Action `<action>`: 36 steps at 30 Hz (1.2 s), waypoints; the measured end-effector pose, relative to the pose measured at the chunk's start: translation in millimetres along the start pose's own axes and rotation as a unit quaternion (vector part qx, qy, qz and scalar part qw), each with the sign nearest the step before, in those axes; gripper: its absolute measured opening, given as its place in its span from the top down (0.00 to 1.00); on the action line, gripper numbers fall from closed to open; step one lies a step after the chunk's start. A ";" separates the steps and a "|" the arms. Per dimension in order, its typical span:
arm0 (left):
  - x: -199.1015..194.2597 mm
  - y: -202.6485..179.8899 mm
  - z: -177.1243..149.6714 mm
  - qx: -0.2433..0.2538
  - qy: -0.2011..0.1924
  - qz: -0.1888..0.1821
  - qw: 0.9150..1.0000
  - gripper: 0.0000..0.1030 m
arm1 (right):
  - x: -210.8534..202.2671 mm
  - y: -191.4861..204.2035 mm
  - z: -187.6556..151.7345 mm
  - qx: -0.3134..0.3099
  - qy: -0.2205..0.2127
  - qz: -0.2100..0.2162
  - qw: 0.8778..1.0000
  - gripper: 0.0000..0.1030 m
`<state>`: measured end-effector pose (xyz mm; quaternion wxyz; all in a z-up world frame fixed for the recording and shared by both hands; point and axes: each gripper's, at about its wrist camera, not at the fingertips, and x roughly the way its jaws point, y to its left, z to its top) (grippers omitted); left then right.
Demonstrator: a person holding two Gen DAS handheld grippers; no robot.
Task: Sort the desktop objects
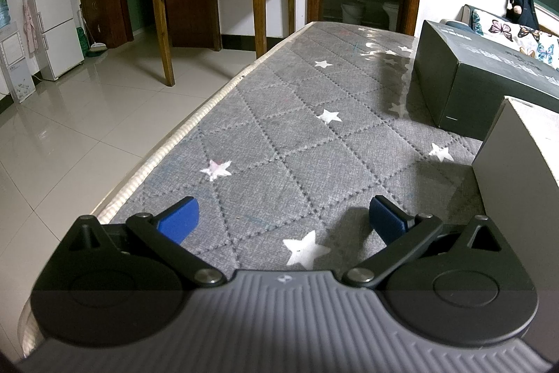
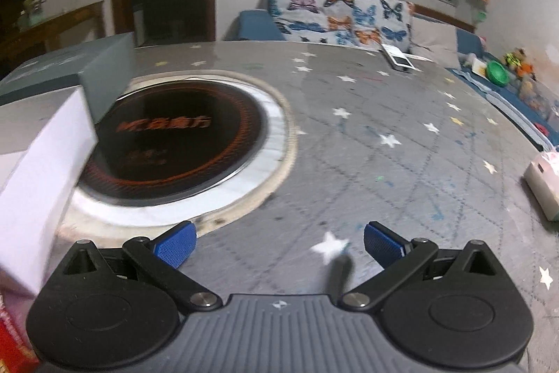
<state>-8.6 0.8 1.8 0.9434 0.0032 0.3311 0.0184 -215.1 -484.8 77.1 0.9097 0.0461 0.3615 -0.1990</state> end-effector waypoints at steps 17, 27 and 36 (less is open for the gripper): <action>-11.1 -4.8 -5.8 0.013 0.006 -0.016 1.000 0.00 | -32.9 47.5 -3.8 -0.047 -0.020 0.032 0.998 0.00; -25.6 -11.7 -9.5 0.015 0.025 -0.036 0.999 0.00 | -42.4 58.7 -1.3 -0.058 -0.032 0.043 0.997 0.00; -42.0 -19.0 -11.3 0.026 0.016 -0.039 0.999 0.00 | -50.8 69.2 0.9 -0.066 -0.044 0.053 0.995 0.00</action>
